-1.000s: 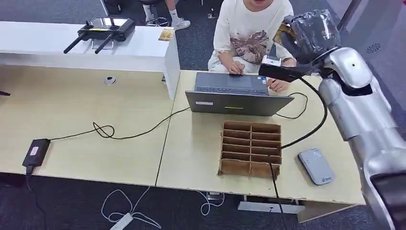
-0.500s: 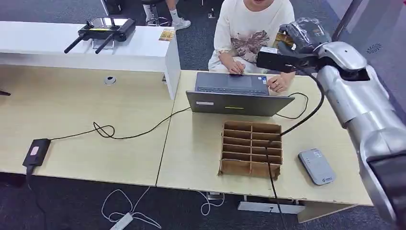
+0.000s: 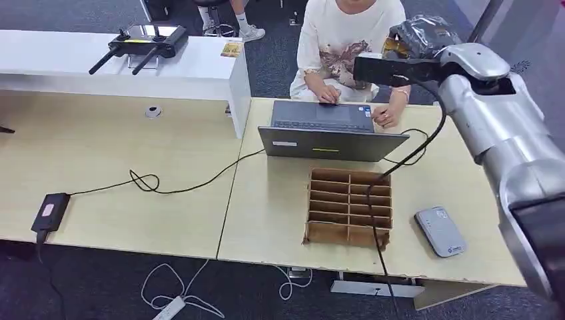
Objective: Pass the card to the sensor for recognition and then transmit it.
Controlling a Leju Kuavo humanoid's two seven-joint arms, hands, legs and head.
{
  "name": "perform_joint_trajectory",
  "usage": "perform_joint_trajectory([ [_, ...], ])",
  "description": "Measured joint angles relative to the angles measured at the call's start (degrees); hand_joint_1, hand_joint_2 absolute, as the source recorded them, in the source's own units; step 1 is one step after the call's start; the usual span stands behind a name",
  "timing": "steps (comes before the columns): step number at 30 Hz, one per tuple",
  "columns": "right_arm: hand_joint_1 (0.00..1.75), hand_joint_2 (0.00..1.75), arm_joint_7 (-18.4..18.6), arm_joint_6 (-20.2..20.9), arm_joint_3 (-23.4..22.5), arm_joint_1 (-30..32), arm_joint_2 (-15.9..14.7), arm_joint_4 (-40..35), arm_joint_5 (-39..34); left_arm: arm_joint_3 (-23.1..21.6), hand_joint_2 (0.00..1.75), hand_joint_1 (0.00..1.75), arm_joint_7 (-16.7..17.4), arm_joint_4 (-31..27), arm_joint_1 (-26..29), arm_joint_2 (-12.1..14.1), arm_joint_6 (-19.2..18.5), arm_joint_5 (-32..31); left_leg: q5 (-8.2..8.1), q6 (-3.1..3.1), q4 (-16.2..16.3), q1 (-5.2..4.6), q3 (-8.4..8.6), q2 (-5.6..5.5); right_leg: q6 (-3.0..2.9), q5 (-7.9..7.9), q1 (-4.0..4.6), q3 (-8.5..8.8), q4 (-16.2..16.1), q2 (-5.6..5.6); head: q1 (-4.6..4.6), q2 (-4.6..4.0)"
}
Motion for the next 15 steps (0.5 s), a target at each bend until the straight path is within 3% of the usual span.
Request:
perform_joint_trajectory([
  [15,1.75,1.75,-2.2,1.2,0.5,-0.9,0.6,2.7,-1.6,-2.1,1.75,0.00,-0.4,0.0,-0.5,0.4,-0.9,-0.2,0.00,0.00,0.0,0.00,0.01,0.01,0.01,0.01,0.00,0.02,0.0,0.00,0.02,0.00],
])
